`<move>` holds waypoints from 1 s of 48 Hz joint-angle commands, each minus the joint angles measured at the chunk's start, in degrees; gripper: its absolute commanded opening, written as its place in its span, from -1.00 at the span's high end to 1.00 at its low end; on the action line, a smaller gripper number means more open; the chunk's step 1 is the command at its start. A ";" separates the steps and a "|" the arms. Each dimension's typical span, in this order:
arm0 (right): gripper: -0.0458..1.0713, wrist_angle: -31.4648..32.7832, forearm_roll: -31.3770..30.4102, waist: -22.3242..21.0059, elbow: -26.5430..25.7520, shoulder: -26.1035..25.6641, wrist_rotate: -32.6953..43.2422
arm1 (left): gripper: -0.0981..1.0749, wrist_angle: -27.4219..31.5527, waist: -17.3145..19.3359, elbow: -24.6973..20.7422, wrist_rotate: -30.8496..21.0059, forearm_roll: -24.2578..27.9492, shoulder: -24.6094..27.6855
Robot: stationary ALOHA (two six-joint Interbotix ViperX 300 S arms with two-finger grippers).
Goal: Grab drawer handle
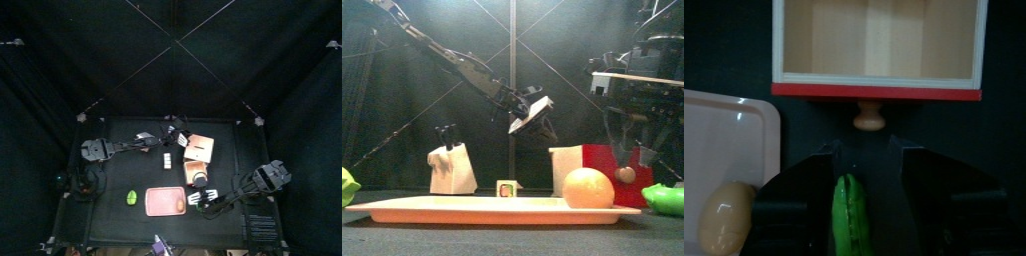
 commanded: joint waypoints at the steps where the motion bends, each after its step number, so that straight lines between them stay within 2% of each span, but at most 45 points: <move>1: -0.52 -0.09 0.09 -0.44 -0.18 -0.88 0.18 | 0.33 -0.35 0.18 -2.02 0.09 -0.35 -0.35; 32: -0.51 -2.46 -0.88 -2.99 0.26 -0.18 0.18 | 0.33 -0.26 0.18 3.69 0.09 -2.02 0.44; 48: -0.51 -3.16 -0.26 -4.13 0.18 0.44 0.09 | 0.33 -0.26 0.18 3.96 0.09 -2.29 0.18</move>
